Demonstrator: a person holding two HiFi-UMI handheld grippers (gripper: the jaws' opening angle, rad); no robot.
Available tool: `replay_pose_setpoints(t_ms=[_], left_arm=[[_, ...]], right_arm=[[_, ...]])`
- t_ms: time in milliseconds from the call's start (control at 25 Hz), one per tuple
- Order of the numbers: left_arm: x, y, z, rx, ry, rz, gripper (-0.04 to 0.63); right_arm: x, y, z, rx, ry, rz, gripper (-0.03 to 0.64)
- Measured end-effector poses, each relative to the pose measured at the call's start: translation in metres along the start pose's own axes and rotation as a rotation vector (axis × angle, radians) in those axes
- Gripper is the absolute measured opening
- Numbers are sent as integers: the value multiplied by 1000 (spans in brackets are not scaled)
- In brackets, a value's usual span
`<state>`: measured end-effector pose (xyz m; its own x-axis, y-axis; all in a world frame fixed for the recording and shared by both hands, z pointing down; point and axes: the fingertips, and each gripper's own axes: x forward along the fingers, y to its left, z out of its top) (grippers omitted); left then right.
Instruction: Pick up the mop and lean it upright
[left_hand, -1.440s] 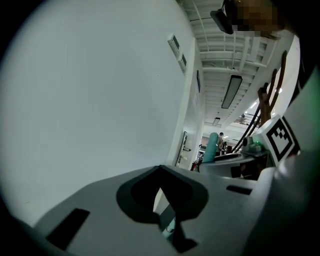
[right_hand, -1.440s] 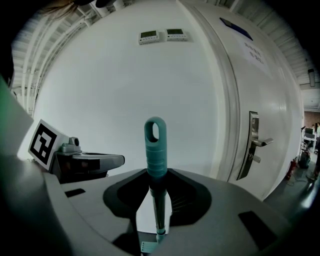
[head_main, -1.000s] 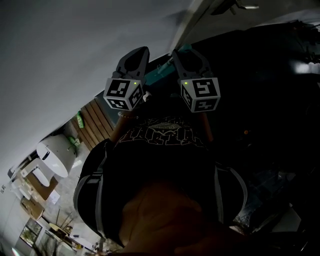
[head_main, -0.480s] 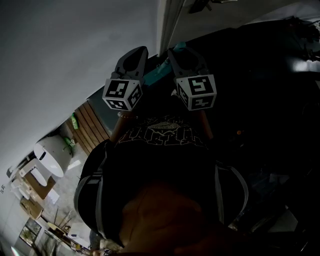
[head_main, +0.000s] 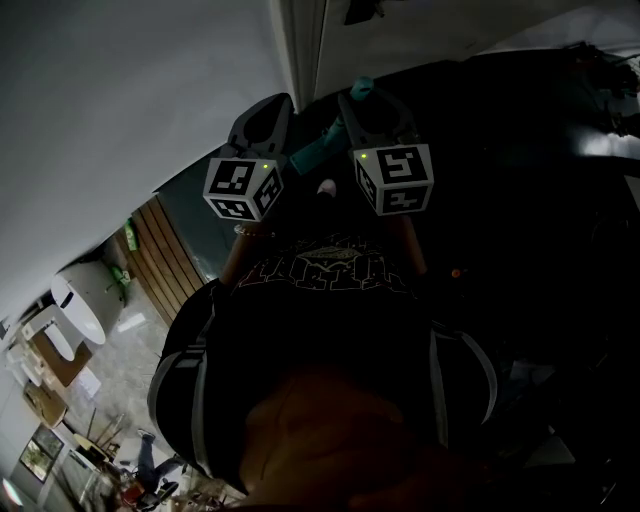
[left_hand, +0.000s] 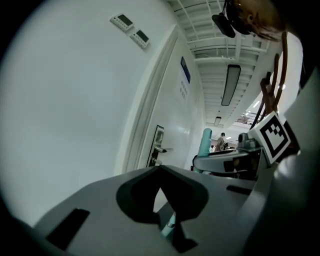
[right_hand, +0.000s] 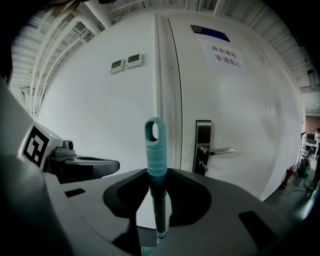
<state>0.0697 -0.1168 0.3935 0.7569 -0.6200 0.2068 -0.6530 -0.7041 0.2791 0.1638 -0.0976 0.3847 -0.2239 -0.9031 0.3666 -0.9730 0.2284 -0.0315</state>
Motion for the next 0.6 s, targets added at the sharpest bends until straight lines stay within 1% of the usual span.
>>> replay_pose_setpoints(t_ms=[120,280,600], left_arm=[[7,-10,-4,-2,7,3,37],[9,-18,-4,20,10,-11,37],[36,-9,0,28,33,-100,37]], right_arm=[[-6,-19,-2,-4,-4,-17,123],[-17,-37,-5,10,-13,-65,123],[-13,-63,-13,62,3,-170,123]])
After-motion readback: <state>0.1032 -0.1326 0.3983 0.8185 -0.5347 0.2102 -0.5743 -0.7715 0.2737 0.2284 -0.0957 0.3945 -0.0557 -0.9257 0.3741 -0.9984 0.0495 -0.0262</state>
